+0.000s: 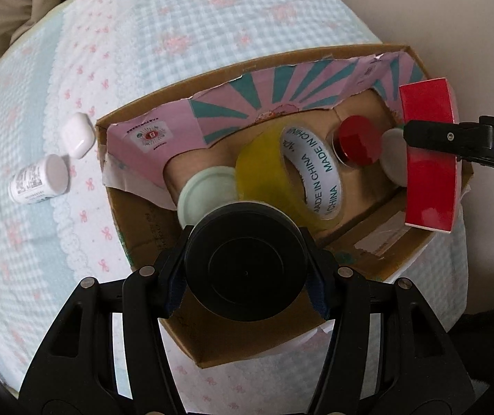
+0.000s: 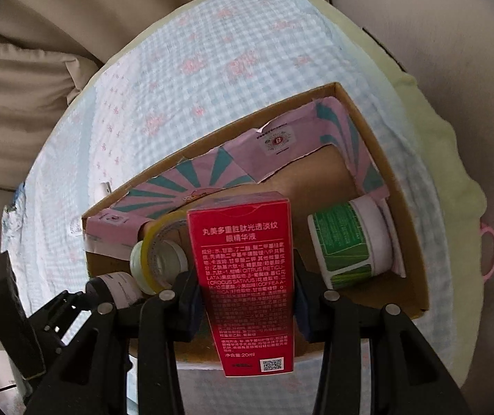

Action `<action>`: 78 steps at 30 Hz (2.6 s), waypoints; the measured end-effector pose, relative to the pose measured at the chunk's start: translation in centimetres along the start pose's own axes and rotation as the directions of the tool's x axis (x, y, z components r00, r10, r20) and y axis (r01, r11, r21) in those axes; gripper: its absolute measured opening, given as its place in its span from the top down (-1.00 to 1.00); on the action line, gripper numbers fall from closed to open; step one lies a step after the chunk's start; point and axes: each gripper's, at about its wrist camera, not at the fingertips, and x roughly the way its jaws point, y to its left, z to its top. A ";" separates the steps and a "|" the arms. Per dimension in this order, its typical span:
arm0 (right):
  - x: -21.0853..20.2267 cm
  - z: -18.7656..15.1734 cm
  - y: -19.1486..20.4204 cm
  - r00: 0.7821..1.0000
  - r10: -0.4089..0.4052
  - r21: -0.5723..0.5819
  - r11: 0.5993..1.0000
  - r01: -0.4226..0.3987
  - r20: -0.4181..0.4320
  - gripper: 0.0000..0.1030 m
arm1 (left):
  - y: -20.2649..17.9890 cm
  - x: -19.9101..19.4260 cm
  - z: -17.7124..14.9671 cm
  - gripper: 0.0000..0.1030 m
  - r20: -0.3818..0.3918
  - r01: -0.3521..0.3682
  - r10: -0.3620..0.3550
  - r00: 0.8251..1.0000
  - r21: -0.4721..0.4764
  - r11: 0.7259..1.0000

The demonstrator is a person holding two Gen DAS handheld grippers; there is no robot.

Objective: Organize rigid objects
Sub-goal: 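Carry the red box and black jar over the cardboard box, then release the red box and black jar into the box, lift both tools, then grasp the white case with the right tool while the left grasps the pill bottle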

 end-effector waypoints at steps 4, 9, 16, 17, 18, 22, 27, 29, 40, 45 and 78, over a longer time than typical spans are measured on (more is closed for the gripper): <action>0.7 0.5 0.1 1.000 -0.012 0.007 1.000 0.013 -0.020 0.09 | -0.4 -1.3 0.4 -1.00 0.030 -0.003 0.002 1.000 0.040 0.999; -0.3 0.3 0.0 0.999 0.034 0.022 0.999 -0.034 -0.003 -1.00 | -0.1 -2.6 0.2 -1.00 0.045 0.013 -0.014 0.999 0.035 0.999; -1.9 -0.7 0.4 0.999 0.000 -0.019 1.000 0.001 0.040 -1.00 | 1.1 -4.8 -0.8 -1.00 0.081 0.019 -0.017 0.997 -0.027 0.999; -2.2 -0.9 0.4 0.999 -0.001 -0.018 1.000 0.002 0.052 -1.00 | 1.2 -5.1 -0.8 -1.00 0.087 0.019 -0.017 0.996 -0.030 0.999; -2.5 -1.0 0.5 0.998 -0.004 -0.018 1.000 0.005 0.063 -1.00 | 1.3 -5.5 -1.0 -1.00 0.094 0.019 -0.016 0.995 -0.031 0.999; -3.6 -1.7 1.0 0.997 -0.006 -0.022 1.000 0.008 0.081 -1.00 | 1.7 -8.1 -1.7 -1.00 0.130 0.018 -0.012 0.991 -0.043 0.999; -5.9 -3.0 2.5 0.993 -0.013 -0.042 0.999 0.018 0.118 -1.00 | 3.3 -11.3 -3.8 -1.00 0.176 0.021 -0.009 0.984 -0.066 0.998; -6.8 -3.6 3.3 0.991 -0.018 -0.051 0.998 0.025 0.133 -1.00 | 4.1 -12.5 -4.8 -1.00 0.187 0.019 -0.005 0.982 -0.076 0.997; -11.1 -7.4 10.9 0.977 -0.006 -0.151 0.988 0.039 0.214 -1.00 | 11.2 -19.3 -9.9 -1.00 0.257 0.010 0.039 0.966 -0.188 0.982; -11.7 -8.1 15.0 0.976 0.000 -0.228 0.972 0.050 0.217 -1.00 | 14.9 -21.1 -10.7 -1.00 0.280 -0.011 0.091 0.956 -0.276 0.961; 9.4 8.6 29.0 0.983 -0.140 -0.661 0.750 0.025 -0.122 -1.00 | 32.4 0.8 -0.8 -0.76 0.156 0.181 -0.127 0.980 -0.957 0.226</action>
